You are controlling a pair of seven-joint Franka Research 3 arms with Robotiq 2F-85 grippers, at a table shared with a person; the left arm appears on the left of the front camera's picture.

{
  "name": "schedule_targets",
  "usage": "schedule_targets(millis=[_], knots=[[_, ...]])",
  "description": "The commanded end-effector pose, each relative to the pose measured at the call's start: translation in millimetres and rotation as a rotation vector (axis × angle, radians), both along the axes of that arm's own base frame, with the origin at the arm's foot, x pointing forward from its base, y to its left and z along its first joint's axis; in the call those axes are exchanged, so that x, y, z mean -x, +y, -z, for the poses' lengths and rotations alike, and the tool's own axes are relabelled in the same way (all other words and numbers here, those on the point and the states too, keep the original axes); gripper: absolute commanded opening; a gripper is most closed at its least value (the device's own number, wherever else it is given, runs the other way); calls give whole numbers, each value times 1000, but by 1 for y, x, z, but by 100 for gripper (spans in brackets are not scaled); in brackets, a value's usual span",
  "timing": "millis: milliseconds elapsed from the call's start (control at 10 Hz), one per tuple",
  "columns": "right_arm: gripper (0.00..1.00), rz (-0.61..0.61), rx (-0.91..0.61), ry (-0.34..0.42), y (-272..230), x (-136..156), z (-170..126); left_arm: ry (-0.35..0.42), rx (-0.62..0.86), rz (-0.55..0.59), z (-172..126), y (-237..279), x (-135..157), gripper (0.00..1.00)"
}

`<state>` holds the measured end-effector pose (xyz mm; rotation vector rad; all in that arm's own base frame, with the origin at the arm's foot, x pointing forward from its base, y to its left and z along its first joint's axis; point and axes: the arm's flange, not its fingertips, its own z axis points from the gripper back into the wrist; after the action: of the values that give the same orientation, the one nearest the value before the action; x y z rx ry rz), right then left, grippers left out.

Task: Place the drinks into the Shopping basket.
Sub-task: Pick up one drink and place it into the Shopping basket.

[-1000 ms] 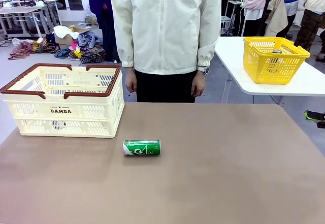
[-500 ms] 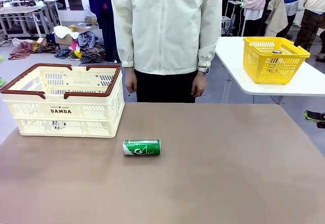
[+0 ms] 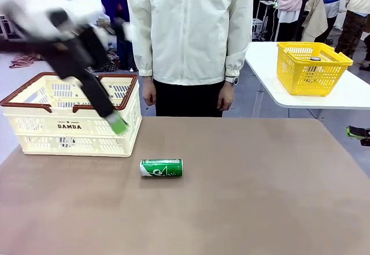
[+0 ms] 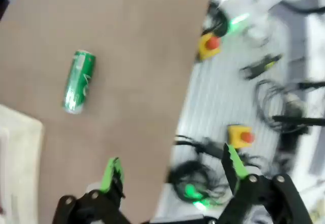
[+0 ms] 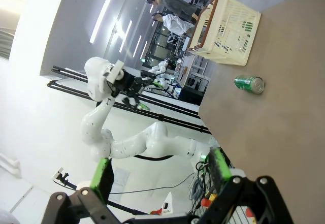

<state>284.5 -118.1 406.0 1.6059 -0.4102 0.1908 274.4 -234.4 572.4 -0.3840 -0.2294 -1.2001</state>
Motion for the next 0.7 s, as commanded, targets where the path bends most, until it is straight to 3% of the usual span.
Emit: schedule_targets(millis=[0,200,300,400,600], knots=[[100,7,-16,7,-1,-1,-6,-230,-7,80,56,-14,-15,100],[100,7,-16,7,-1,-1,-6,-214,-133,200,104,-34,-16,100],[100,7,-16,7,-1,-1,-6,-120,-169,180,113,-37,-29,100],[100,7,-16,7,-1,-1,-6,-227,-106,174,87,-43,-1,100],[100,7,-16,7,-1,-1,-6,-227,-106,174,87,-43,-1,100]])
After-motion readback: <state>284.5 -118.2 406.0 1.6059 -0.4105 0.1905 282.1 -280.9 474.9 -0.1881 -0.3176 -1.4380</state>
